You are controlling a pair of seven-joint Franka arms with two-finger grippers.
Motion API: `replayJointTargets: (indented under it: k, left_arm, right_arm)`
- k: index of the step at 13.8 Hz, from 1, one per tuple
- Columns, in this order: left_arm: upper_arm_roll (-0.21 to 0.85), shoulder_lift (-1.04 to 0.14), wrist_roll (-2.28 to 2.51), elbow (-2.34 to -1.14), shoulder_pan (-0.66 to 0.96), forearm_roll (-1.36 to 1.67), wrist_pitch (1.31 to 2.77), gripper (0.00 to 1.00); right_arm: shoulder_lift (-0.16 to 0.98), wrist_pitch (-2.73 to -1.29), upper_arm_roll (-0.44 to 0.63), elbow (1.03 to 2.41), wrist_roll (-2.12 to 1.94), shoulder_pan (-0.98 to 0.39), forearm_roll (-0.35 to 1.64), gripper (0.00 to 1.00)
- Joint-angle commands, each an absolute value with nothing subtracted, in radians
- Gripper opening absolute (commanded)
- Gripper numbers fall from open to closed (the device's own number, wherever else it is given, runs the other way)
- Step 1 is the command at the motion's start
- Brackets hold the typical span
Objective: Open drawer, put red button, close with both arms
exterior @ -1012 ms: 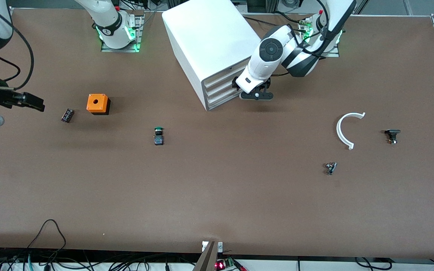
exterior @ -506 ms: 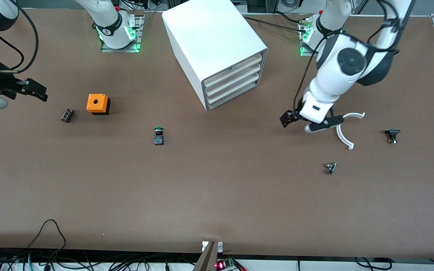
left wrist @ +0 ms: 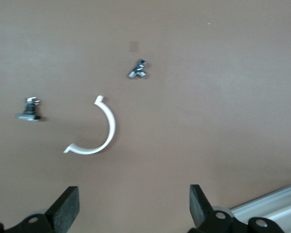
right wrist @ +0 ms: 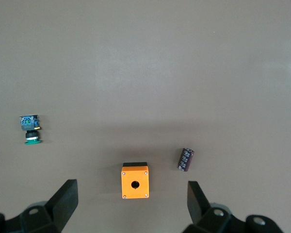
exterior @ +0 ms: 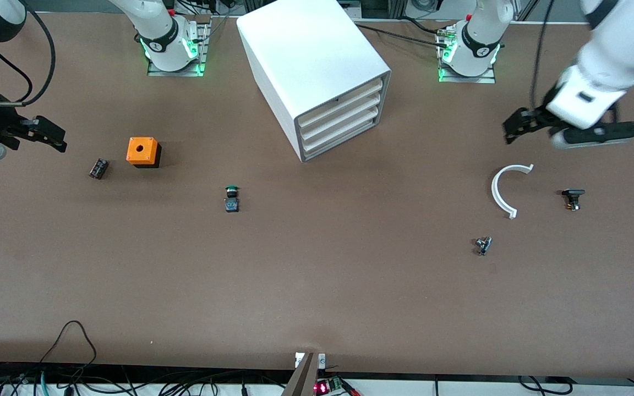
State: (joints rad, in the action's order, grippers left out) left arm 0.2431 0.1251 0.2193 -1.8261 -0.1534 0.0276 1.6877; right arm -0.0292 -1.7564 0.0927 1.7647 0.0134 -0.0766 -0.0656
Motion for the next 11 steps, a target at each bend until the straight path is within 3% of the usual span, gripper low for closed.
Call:
replayJointTargets:
  k: [1,11]
  left_arm:
    - [0.203,0.106,0.135,-1.705,-0.143,0.028,1.541,1.0]
    - [0.172,0.058,0.089,-1.622,-0.14,0.026,1.508,1.0]
  right_arm:
    - [-0.025,-1.741,0.094,1.741,-0.003,-0.067,-0.051,1.0]
    - [-0.038,-1.69,0.095,1.713,-0.014,-0.067,-0.054,1.0]
